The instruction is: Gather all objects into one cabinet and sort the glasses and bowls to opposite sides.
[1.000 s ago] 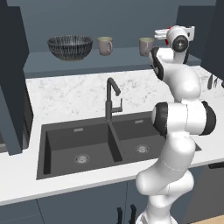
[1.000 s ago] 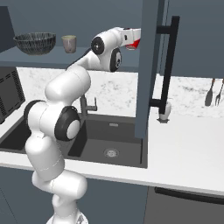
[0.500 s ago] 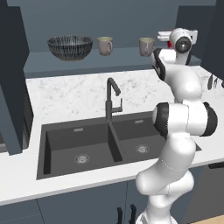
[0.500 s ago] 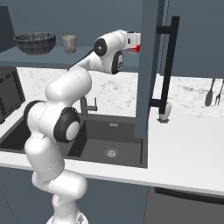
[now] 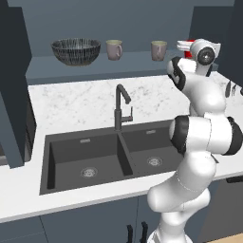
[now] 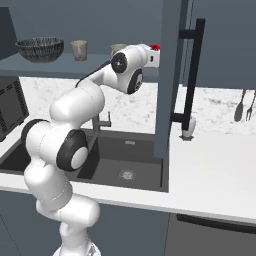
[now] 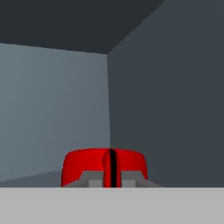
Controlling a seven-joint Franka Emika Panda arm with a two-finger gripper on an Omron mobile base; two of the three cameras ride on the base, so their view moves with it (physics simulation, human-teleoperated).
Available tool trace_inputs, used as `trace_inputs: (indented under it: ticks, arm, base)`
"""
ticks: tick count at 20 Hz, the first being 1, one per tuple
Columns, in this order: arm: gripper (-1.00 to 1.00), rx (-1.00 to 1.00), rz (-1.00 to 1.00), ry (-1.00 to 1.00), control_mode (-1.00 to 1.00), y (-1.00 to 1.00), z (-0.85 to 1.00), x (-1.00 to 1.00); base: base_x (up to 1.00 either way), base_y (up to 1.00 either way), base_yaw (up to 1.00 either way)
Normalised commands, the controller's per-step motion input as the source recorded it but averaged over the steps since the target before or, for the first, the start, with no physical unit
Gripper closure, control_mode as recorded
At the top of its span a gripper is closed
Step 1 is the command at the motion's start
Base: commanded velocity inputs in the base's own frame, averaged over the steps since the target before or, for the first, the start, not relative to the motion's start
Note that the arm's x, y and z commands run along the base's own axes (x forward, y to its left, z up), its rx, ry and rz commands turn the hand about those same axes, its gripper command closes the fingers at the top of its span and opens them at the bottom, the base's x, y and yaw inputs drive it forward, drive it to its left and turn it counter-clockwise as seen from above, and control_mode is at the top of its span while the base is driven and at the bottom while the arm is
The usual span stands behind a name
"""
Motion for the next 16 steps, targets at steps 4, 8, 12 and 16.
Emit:
trace_inputs:
  ticks: [4,8,12,16]
  arm:
    - [1.0,0.07,0.0,-0.03,-1.0,-0.07,-0.51,-0.17]
    - [1.0,0.01,-0.02,0.0,-1.0,0.0,-0.41,-0.43]
    - [1.0,0.0,-0.02,0.0,-1.0,0.0,-0.27,-0.42]
    - [1.0,0.0,0.0,0.0,-1.0,0.01,-0.05,-0.15]
  base:
    - [0.0,0.0,0.0]
    - [0.0,0.0,0.0]
    - [0.0,0.0,0.0]
    - [0.0,0.0,0.0]
